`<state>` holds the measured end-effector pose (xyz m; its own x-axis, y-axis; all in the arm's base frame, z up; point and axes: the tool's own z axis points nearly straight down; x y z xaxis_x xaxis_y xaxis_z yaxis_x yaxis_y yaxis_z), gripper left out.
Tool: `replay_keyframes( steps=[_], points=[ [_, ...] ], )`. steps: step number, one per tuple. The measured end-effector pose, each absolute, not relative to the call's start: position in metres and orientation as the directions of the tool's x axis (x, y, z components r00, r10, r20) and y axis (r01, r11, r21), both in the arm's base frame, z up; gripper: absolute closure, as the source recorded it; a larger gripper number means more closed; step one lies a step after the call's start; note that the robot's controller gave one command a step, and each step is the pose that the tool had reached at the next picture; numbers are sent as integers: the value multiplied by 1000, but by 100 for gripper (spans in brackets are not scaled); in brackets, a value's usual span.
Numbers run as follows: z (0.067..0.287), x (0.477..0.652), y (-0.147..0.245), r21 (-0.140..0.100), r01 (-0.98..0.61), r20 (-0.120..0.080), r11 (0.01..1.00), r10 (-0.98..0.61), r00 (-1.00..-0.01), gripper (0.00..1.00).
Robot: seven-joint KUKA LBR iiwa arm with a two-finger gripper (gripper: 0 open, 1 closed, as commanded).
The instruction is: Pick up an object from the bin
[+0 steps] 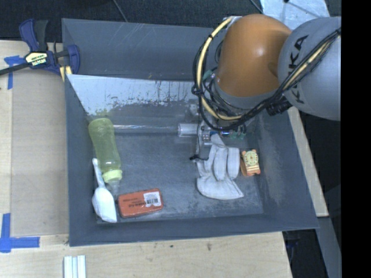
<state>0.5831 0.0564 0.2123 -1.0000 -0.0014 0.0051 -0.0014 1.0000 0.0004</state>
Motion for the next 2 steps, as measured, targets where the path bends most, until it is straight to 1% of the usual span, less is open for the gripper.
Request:
replay_keyframes(
  steps=[1, 2],
  points=[
    [217, 585, 56, 1, 0, -4, 1000, 0, -1000, 0],
    [185, 564, 17, 1, -129, -9, 992, -129, -992, 0]
  ],
)
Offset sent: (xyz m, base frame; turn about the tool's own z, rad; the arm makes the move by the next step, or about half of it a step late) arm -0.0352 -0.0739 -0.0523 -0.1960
